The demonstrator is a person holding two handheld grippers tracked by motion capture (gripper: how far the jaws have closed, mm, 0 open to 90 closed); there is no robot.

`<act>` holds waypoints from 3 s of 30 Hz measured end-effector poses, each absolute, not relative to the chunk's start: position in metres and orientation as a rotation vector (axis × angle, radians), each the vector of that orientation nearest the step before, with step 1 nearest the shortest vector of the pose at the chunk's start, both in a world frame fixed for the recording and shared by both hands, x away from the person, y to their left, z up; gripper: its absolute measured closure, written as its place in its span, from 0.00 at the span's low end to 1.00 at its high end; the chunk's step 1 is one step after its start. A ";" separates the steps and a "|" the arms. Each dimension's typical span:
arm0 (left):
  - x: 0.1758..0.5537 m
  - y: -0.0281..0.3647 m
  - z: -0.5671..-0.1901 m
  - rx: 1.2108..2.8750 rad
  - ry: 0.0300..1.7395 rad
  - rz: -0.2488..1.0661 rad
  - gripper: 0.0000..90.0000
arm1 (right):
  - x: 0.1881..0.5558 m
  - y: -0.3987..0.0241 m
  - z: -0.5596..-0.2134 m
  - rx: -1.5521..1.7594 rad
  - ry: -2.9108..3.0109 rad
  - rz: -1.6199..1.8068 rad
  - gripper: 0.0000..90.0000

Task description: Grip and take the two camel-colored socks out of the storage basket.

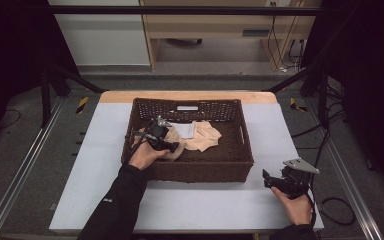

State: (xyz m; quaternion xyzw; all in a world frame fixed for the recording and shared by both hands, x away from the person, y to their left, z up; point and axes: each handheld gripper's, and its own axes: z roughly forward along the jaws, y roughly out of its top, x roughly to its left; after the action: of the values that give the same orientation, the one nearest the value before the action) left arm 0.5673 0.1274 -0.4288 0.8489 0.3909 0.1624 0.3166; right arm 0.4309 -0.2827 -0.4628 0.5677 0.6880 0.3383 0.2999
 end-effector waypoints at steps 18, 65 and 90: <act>0.559 0.137 -0.414 2.085 0.997 0.452 0.95 | 0.430 -0.285 -0.462 1.509 1.811 0.894 0.07; 0.452 0.165 -0.296 1.618 0.685 0.467 0.96 | 0.429 -0.288 -0.460 1.504 1.784 0.900 0.07; 0.378 0.171 -0.351 1.757 0.611 0.343 0.96 | 0.424 -0.290 -0.455 1.494 1.723 0.965 0.06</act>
State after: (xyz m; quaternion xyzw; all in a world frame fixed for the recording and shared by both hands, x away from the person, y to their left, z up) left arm 0.3779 0.1707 -0.3508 0.7533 0.2617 0.1471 0.5852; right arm 0.4240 -0.2902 -0.4546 0.5704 0.6576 0.3682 0.3267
